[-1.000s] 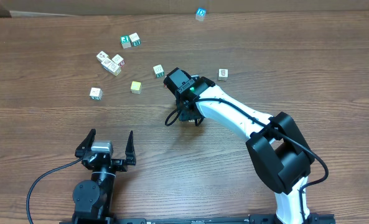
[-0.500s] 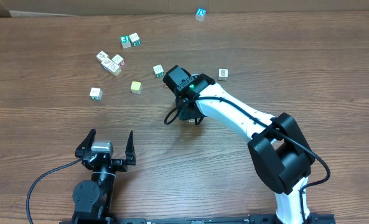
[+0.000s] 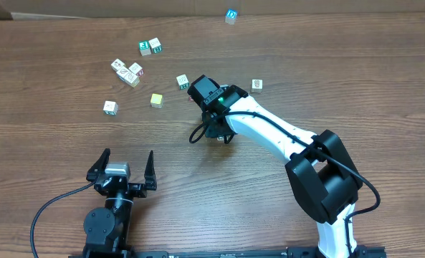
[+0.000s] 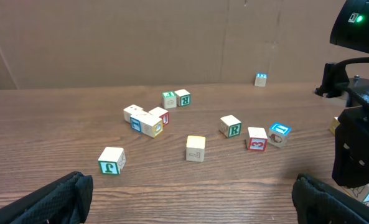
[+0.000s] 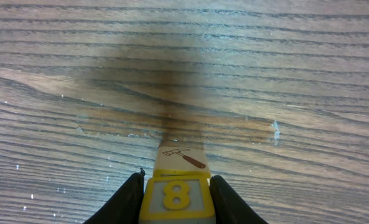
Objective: Form a tower
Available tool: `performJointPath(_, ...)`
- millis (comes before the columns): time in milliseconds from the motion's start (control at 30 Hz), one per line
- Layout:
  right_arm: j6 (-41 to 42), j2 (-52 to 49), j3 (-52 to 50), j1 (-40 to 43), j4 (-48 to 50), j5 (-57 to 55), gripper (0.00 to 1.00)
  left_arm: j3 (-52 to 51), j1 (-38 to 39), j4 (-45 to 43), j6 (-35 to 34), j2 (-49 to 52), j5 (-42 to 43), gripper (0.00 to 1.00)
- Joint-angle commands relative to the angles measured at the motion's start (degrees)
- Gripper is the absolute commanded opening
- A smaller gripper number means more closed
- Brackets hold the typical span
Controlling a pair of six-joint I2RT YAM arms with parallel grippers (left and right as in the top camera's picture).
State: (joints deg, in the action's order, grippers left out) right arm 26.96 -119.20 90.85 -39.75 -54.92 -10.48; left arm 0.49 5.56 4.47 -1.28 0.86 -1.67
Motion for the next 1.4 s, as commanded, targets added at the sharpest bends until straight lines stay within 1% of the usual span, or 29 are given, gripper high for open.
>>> performJointPath(0, 0.00, 2.21, 1.53, 0.07, 0.39, 0.00, 0.31, -0.20, -0.39, -0.13, 0.90, -0.61, 0.68, 0.99)
performJointPath(267, 0.00, 2.21, 1.55, 0.09, 0.81, -0.02, 0.32, -0.20, -0.39, -0.13, 0.90, -0.61, 0.68, 1.00)
performJointPath(300, 0.00, 2.21, 1.55, 0.11, 0.81, 0.00, 0.33, -0.20, -0.39, -0.13, 0.90, -0.61, 0.68, 1.00)
performJointPath(367, -0.04, 2.21, 1.55, 0.11, 0.52, -0.02, 0.39, -0.20, -0.39, -0.13, 0.90, -0.61, 0.68, 1.00)
performJointPath(500, -0.20, 2.21, 1.55, 0.13, -0.57, 0.02, 0.40, -0.20, -0.39, -0.13, 0.90, -0.61, 0.52, 1.00)
performJointPath(567, -0.22, 2.21, 1.53, 0.11, -1.03, 0.02, 0.39, -0.20, -0.39, -0.13, 0.90, -0.61, 0.46, 1.00)
performJointPath(633, -0.22, 2.21, 1.53, 0.11, -1.27, 0.02, 0.35, -0.20, -0.39, -0.13, 0.92, -0.61, 0.44, 0.99)
performJointPath(767, -0.20, 2.21, 1.53, 0.11, -0.74, 0.02, 0.31, -0.20, -0.39, -0.13, 0.92, -0.61, 0.46, 1.00)
performJointPath(1367, -0.20, 2.21, 1.55, 0.24, 1.05, -0.04, 0.31, -0.20, -0.39, -0.13, 0.92, -0.59, 0.46, 1.00)
